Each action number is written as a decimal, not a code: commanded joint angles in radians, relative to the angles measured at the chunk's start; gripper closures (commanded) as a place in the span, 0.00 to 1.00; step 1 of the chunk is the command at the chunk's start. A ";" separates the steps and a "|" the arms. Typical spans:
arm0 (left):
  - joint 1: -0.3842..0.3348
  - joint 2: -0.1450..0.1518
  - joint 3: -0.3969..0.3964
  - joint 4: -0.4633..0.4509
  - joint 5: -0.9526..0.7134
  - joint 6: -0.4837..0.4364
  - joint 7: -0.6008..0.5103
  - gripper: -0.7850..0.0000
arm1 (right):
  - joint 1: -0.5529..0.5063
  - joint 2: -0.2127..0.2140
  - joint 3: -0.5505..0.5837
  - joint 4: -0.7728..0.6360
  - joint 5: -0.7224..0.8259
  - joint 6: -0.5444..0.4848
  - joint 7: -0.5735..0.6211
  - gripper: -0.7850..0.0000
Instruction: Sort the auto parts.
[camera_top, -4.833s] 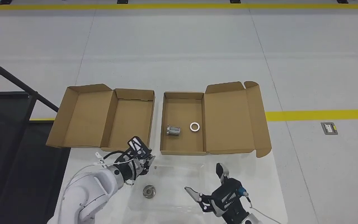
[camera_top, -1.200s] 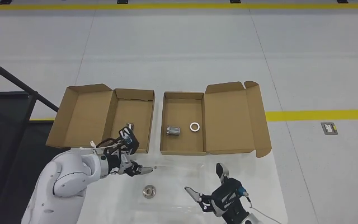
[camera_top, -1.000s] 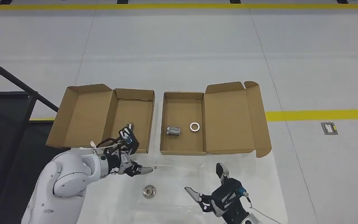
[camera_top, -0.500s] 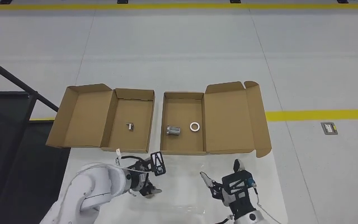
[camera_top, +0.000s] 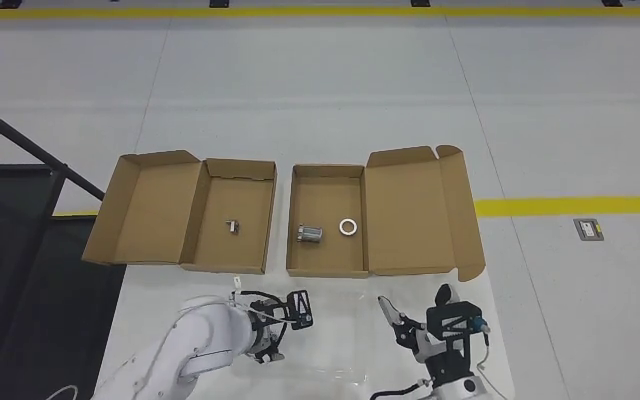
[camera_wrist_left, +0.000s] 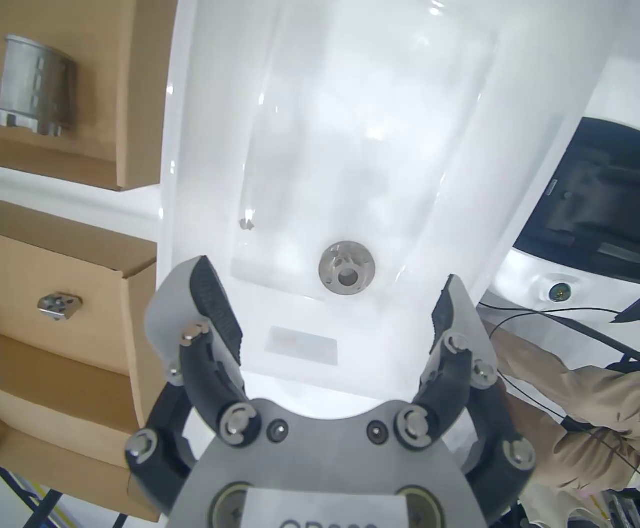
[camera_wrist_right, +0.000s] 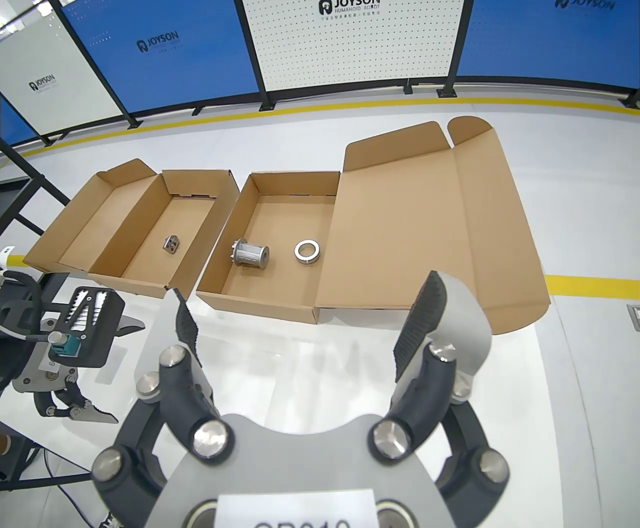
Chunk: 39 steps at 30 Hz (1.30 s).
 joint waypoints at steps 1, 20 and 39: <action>0.000 0.000 0.001 0.000 0.000 0.000 0.000 0.00 | 0.000 0.000 0.000 0.000 0.000 0.000 0.000 0.00; -0.029 -0.020 0.109 0.118 0.075 0.025 -0.024 0.17 | 0.000 0.000 0.000 0.000 0.000 0.000 0.000 0.00; -0.038 -0.026 0.153 0.178 0.110 0.010 -0.010 0.52 | 0.000 0.000 0.000 0.000 0.000 0.000 0.000 0.00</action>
